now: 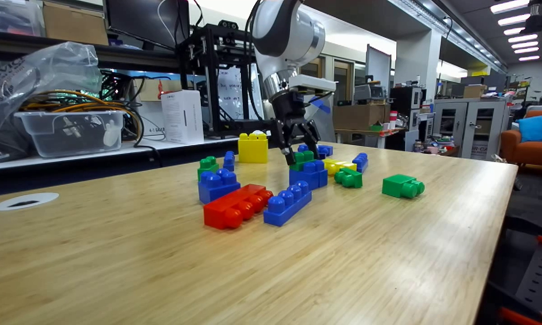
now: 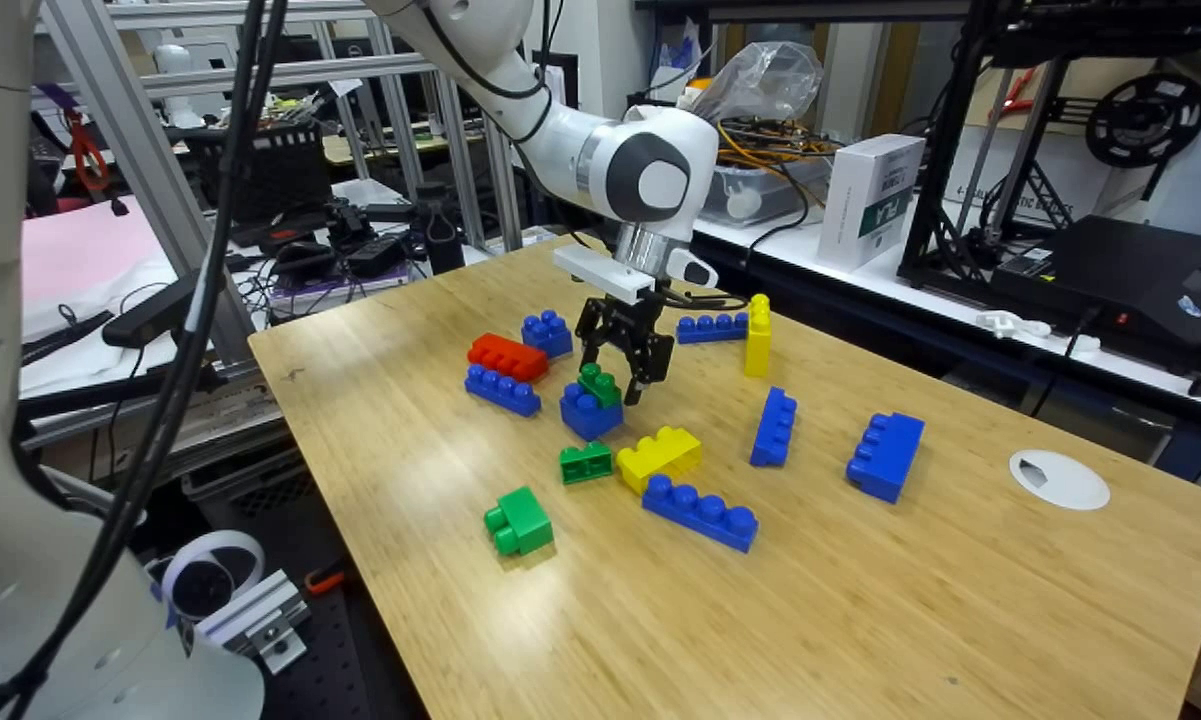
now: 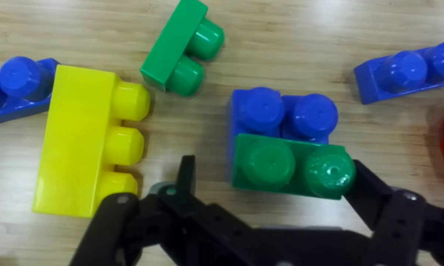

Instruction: Turn the blue legos with the green legos on the top anti clockwise then put the green legos on top of the same legos

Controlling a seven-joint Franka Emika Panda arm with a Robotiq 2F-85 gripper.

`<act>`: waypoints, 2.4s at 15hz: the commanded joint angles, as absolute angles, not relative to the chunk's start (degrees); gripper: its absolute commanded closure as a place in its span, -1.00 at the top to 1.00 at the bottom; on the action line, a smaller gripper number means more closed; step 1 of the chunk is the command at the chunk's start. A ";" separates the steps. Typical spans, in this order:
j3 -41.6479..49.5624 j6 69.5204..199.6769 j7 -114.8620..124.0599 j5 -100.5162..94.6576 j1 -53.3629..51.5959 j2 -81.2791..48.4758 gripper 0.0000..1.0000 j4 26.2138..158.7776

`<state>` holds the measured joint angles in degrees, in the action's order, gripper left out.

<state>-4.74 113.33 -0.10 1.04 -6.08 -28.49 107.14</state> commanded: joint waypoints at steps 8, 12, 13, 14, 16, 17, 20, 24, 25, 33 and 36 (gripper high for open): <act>-4.26 113.82 2.21 -1.02 -7.48 -30.91 -0.09 106.18; -4.74 116.34 -3.38 -7.21 -8.36 -30.22 -0.09 105.98; -5.07 117.29 -5.52 -8.85 -8.41 -29.96 -0.09 105.74; -5.55 118.15 -7.86 -9.86 -8.21 -29.70 -0.09 105.57; -6.75 120.01 -13.00 -10.46 -7.62 -29.24 -0.09 105.30; -7.58 120.28 -16.14 -9.76 -7.11 -28.91 -0.09 105.19; -9.79 120.68 -24.89 -8.66 -6.46 -27.54 -0.09 105.80; -11.13 120.19 -34.90 -11.49 -6.83 -26.50 -0.09 107.10; -11.15 120.34 -37.24 -12.72 -6.87 -26.39 -0.09 107.67; -10.38 124.92 -50.53 -21.80 -7.61 -26.46 -0.09 112.75; -10.42 127.20 -52.99 -24.02 -7.93 -26.52 -0.09 114.20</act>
<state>-10.27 123.98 -50.04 -21.77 -8.05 -27.53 111.78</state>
